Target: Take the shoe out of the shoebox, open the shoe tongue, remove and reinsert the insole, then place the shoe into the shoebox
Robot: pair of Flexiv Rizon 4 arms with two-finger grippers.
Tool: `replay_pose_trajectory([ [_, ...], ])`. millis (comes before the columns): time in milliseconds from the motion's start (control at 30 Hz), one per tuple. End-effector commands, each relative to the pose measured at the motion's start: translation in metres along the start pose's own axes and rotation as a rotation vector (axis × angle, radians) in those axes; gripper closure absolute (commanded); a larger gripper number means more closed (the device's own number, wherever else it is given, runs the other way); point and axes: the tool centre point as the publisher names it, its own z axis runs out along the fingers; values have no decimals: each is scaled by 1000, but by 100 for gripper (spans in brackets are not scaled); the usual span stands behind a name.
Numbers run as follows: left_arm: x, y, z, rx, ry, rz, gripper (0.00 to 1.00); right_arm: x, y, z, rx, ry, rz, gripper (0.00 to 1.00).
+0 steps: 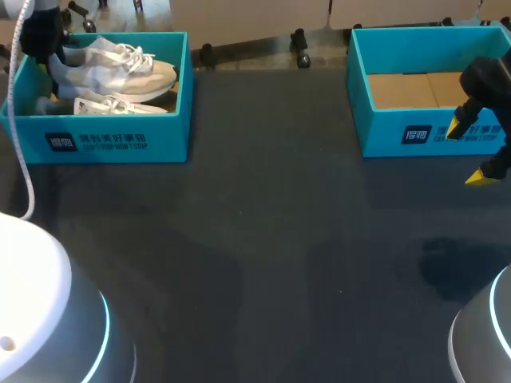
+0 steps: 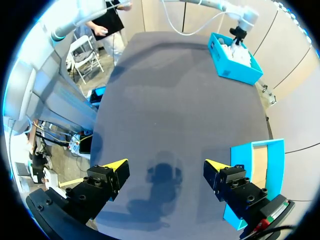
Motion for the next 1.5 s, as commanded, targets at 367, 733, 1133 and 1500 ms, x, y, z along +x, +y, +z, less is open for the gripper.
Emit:
replay_pose_trajectory([
  [367,-13,17,23,33,-14,1,100,-1,0,1,2,2,0,0],
  [733,-11,24,38,56,-6,-3,100,-1,0,1,2,2,0,0],
  [1133,-17,27,56,66,10,23,100,-1,0,1,2,2,0,0],
  [1500,-12,25,55,74,21,29,0,-1,0,1,2,2,0,0],
])
